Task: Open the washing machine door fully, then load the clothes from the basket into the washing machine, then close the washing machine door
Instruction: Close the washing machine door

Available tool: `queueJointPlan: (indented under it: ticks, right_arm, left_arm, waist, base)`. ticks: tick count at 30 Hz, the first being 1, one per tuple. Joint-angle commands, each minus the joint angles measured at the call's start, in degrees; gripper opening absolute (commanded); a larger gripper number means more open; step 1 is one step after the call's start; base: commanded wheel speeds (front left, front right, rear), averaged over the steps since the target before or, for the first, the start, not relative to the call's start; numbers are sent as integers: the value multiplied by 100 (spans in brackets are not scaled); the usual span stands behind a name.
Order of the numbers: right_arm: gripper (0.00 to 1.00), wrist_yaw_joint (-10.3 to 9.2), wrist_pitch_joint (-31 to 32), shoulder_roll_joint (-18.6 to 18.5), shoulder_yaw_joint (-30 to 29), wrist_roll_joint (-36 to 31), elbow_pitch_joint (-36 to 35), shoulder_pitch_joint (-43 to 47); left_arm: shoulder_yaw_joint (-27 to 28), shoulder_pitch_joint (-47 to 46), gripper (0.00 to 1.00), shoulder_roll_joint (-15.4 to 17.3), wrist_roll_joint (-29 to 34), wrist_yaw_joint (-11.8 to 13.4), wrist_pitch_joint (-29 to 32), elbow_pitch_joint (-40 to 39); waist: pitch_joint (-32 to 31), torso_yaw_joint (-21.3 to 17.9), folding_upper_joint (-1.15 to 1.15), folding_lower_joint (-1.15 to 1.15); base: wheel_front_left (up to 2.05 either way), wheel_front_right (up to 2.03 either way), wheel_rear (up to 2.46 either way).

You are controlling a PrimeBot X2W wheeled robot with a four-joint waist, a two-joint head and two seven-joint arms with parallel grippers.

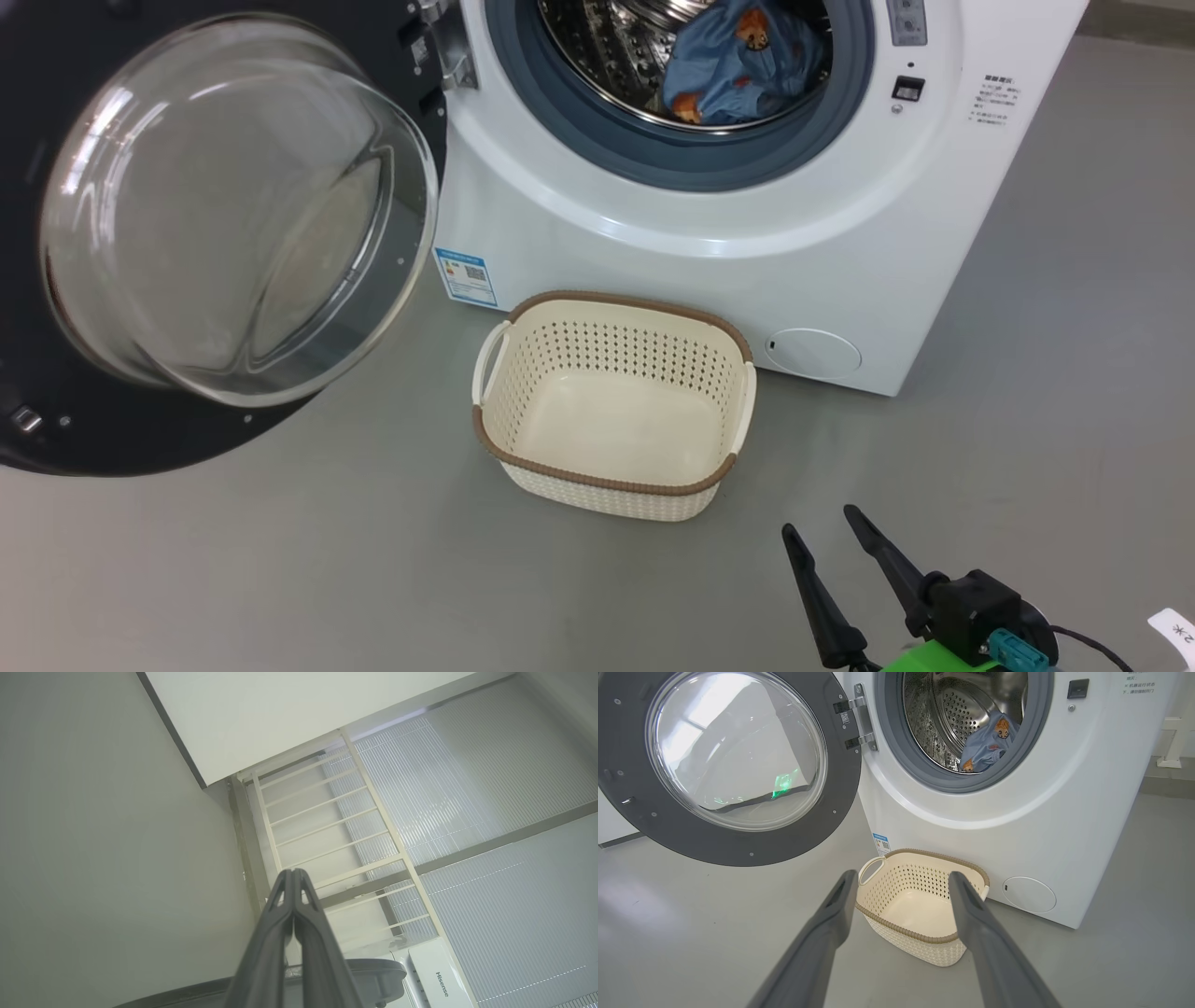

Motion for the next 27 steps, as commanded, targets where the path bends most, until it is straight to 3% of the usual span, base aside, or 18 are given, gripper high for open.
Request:
queueJointPlan:
  ticks: [1, 12, 27]
  right_arm:
    - [100, 9, -27, 3, 153, -47, -143, -234]
    - [100, 9, 69, 3, 94, -268, -271, -349]
    - [100, 9, 166, 3, 54, -392, -440, -433]
  left_arm:
    - [64, -201, 0, 429, -79, -16, 73, -79]
    - [101, -366, 0, 473, -553, -16, 546, 342]
    - [74, -528, 0, 498, -697, -16, 654, 528]
  waist:
    - [81, -72, 0, 0]
    - [492, -216, 0, 0]
    - [841, -323, 0, 0]
  base:
    - [0, 0, 0]
    - [0, 0, 0]
    - [0, 0, 0]
